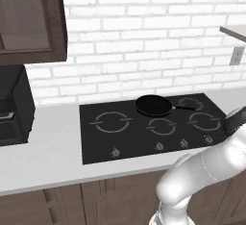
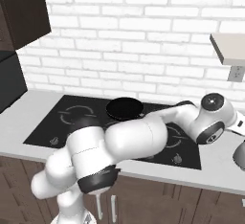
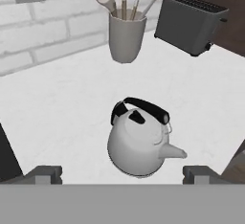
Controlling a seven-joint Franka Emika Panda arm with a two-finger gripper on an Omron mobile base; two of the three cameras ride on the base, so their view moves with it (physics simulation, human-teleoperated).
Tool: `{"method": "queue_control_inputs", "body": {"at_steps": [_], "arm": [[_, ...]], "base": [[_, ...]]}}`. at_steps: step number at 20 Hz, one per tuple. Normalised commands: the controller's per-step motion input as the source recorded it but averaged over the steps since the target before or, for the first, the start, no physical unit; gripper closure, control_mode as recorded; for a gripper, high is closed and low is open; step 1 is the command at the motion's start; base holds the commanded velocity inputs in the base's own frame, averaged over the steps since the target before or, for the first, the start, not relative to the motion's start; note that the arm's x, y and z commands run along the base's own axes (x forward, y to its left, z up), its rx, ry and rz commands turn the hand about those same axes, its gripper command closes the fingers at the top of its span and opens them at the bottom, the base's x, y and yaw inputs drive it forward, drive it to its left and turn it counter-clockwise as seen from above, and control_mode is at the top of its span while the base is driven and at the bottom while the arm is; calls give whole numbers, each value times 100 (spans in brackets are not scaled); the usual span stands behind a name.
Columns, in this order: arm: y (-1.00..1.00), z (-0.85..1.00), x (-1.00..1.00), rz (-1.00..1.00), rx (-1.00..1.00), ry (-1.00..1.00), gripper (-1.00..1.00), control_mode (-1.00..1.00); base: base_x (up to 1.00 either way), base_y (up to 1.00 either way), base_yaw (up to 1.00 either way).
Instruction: Pick the kettle from the counter and place it on a stove burner. Then turn the burner on.
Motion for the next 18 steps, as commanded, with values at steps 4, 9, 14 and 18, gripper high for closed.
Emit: {"method": "queue_control_inputs", "body": {"at_steps": [4, 9, 14, 18], "arm": [[-41, 0, -3, -1, 0, 2, -100, -100], [-20, -18, -5, -1, 0, 11, -100, -100], [-4, -28, 0, 0, 0, 17, -100, -100], [-5, -7, 0, 0, 0, 4, -100, -100]], "base": [[0, 0, 0], [0, 0, 0], [0, 0, 0], [0, 0, 0]]}}
